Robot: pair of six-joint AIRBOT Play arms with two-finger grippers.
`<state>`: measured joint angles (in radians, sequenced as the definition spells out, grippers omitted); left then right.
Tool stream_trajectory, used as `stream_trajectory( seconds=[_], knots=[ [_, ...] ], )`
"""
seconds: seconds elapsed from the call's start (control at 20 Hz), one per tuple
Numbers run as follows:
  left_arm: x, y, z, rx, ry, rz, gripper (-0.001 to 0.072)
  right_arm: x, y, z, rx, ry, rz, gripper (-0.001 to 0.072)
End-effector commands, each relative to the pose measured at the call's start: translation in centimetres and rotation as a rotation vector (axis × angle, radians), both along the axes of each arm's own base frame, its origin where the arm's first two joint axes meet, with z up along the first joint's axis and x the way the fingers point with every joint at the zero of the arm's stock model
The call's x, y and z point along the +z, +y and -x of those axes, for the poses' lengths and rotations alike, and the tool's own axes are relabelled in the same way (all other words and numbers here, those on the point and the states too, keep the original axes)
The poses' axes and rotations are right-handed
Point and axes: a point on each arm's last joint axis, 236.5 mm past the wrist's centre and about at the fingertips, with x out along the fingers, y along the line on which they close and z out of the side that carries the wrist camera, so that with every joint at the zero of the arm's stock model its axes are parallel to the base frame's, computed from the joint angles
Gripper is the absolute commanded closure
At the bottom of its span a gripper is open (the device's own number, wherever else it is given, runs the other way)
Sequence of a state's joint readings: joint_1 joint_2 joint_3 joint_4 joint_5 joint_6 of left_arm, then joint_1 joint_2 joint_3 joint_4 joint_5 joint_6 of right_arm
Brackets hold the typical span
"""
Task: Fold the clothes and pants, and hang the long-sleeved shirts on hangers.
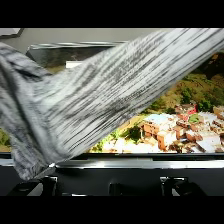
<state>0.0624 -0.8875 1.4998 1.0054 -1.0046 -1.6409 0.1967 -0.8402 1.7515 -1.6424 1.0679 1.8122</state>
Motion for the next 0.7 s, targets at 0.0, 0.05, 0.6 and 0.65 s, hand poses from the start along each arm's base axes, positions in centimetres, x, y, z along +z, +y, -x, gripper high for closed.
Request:
stream_trajectory(
  seconds=[0.0, 0.05, 0.6, 0.65],
  knots=[
    [-12.2, -4.2, -6.1, -0.082, 0.247, 0.035, 0.0689, -10.6, -3.0, -6.7, -0.156, 0.333, 0.177, 0.0689],
    [-16.3, -6.0, -7.5, -0.105, 0.320, 0.035, 0.0689, -14.1, -3.6, -8.4, -0.184, 0.427, 0.225, 0.0689],
    [-32.7, -7.8, -12.9, -0.100, 0.637, 0.055, 0.0284, -37.9, -2.9, -15.2, -0.252, 0.858, 0.259, 0.0687],
    [-31.1, -5.6, -12.9, -0.102, 0.620, 0.040, 0.0208, -37.8, -3.0, -15.0, -0.252, 0.860, 0.265, 0.0687]
  ],
)
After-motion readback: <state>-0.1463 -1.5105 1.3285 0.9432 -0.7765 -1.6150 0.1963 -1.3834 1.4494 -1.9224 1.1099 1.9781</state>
